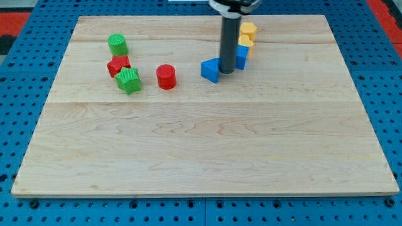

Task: Push the yellow heart to the right a bit

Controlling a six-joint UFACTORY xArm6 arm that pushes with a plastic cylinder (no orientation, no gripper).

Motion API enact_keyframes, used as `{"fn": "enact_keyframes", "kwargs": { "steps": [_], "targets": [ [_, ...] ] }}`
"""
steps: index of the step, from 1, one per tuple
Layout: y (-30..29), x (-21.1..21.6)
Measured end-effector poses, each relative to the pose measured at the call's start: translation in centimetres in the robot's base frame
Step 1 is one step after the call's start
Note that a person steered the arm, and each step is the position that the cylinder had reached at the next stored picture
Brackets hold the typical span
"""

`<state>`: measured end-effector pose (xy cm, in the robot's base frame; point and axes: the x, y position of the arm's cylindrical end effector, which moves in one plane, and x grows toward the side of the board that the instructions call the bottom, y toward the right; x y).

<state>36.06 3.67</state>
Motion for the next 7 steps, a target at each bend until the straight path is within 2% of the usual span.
{"fn": "enact_keyframes", "kwargs": {
  "steps": [1, 2, 3, 5, 6, 7],
  "targets": [
    [0.8, 2.0],
    [6.1, 2.9],
    [12.6, 1.0],
    [8.7, -2.0],
    [9.6, -4.3],
    [9.5, -4.4]
  ]
}}
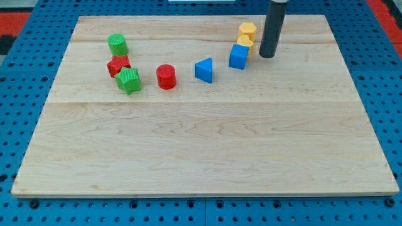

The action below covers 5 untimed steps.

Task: Push the yellow heart to the right a bit

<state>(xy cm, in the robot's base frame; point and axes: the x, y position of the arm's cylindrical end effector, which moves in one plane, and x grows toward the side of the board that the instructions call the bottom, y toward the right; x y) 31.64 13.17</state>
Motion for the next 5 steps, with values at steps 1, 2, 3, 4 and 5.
{"fn": "enact_keyframes", "kwargs": {
  "steps": [1, 2, 3, 4, 5],
  "targets": [
    [-0.4, 0.0],
    [-2.8, 0.0],
    [-3.1, -0.1],
    [-0.3, -0.2],
    [-0.2, -2.0]
  ]
}}
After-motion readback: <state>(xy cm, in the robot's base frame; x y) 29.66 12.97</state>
